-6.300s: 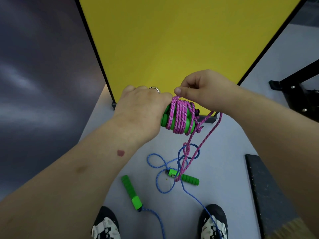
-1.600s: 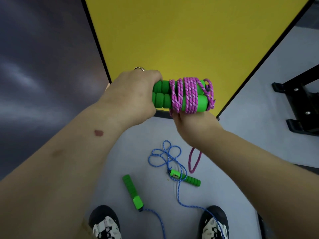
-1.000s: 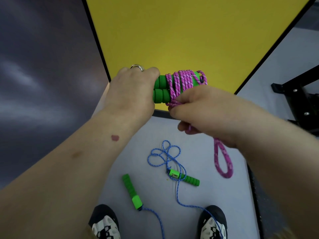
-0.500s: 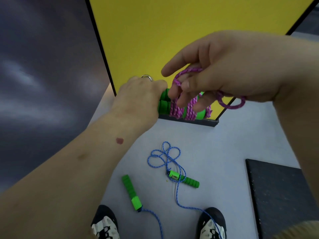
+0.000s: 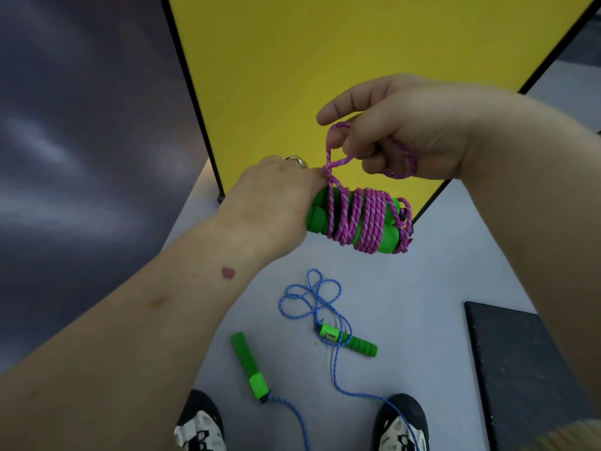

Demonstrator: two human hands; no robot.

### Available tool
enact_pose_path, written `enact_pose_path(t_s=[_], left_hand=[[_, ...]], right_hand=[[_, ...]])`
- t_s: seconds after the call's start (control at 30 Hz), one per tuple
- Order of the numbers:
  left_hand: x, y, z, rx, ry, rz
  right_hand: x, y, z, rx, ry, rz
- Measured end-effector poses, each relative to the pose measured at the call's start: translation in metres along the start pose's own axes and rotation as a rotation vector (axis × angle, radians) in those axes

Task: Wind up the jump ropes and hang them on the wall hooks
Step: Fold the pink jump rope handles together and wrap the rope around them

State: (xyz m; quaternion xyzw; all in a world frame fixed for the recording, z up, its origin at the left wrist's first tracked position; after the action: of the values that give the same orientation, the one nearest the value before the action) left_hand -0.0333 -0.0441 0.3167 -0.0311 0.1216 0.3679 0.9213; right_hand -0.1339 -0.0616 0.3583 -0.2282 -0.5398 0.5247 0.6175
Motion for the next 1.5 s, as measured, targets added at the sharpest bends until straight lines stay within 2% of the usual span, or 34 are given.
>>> enact_pose_path(t_s=[0.07, 0.13, 0.27, 0.47, 0.6, 0.73, 0.87, 1.0, 1.13, 1.23, 1.33, 1.37, 1.5], left_hand=[[0.0, -0.001, -0.002, 0.024, -0.017, -0.014], [0.002, -0.002, -0.004, 0.04, -0.049, -0.009], [0.001, 0.001, -0.008, 0.025, -0.085, -0.012], [0.001, 0.005, -0.012, 0.086, -0.136, -0.01], [0.003, 0.009, -0.015, 0.085, -0.197, -0.024], [0.002, 0.015, -0.016, 0.111, -0.22, -0.046], [-0.001, 0.018, -0.011, 0.174, -0.18, -0.071], [-0.002, 0.01, 0.002, 0.234, -0.143, -0.032], [-0.002, -0.007, 0.024, 0.27, -0.071, 0.011], [-0.001, -0.021, 0.035, 0.307, -0.042, 0.085], [0.002, -0.034, 0.04, 0.286, 0.015, 0.182], [0.003, -0.039, 0.041, 0.262, 0.042, 0.212], [0.007, -0.053, 0.04, 0.105, 0.128, 0.262]], right_hand=[[-0.001, 0.002, -0.003, -0.171, -0.079, -0.002], [-0.003, 0.001, 0.002, -0.236, -0.092, 0.023], [-0.009, 0.001, 0.018, -0.197, 0.061, 0.032], [-0.013, 0.006, 0.038, -0.336, 0.273, 0.019], [-0.014, 0.001, 0.038, -0.529, 0.246, 0.09], [-0.015, -0.003, 0.044, -0.577, 0.278, 0.18], [-0.03, 0.016, 0.051, -0.6, 0.336, 0.126], [-0.046, 0.053, 0.047, -0.589, 0.273, 0.0], [-0.048, 0.087, 0.045, -0.436, 0.228, -0.1], [-0.048, 0.12, 0.04, -0.414, 0.227, -0.161], [-0.037, 0.117, 0.009, 0.177, 0.148, -0.063], [-0.032, 0.115, -0.01, 0.3, 0.091, -0.054], [-0.008, 0.093, -0.071, 0.563, -0.1, 0.019]])
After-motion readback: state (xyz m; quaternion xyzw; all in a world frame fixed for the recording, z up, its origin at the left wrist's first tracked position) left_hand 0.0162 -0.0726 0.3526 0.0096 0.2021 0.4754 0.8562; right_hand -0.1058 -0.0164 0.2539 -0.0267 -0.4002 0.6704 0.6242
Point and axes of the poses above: each hand's wrist, its own x-axis away from the middle knuckle, its own z-axis out of the back of the hand, y = z × x, the point moved 10 cm from there along -x, towards the middle knuckle, and after that the axes turned 7 degrees about -z, right-handed, at the moved point
